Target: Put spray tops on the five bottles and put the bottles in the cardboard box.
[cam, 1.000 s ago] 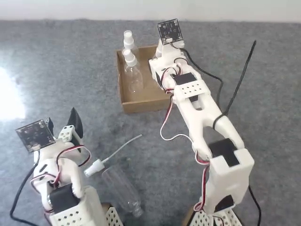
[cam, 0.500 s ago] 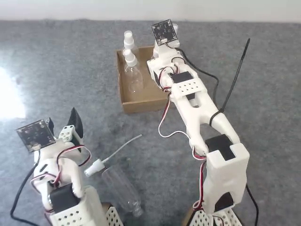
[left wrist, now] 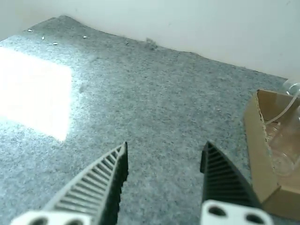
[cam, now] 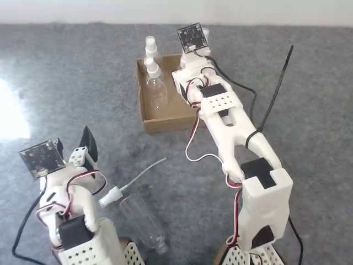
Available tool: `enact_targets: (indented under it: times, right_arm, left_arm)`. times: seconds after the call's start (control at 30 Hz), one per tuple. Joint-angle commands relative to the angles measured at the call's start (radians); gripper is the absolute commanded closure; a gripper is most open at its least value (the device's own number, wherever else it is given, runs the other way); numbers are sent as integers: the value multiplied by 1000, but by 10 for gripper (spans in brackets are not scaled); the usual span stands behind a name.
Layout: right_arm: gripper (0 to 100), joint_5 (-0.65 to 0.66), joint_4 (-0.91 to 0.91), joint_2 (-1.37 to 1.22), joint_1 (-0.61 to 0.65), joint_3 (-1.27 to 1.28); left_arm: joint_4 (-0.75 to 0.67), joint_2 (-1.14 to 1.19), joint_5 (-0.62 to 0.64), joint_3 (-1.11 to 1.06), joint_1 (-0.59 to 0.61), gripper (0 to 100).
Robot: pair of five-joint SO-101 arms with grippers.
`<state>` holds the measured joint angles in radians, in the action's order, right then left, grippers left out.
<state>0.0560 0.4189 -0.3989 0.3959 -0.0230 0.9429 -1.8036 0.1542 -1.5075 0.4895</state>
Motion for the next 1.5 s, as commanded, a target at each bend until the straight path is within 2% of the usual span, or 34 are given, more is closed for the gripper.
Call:
enact_targets:
  times: [0.0,1.47]
  right_arm:
    - [842,9,18,13,10,-48]
    - [838,14,91,22,18,-52]
  left_arm:
    - [-28,-23,-2,8,3,764]
    - [-28,-23,-2,8,3,764]
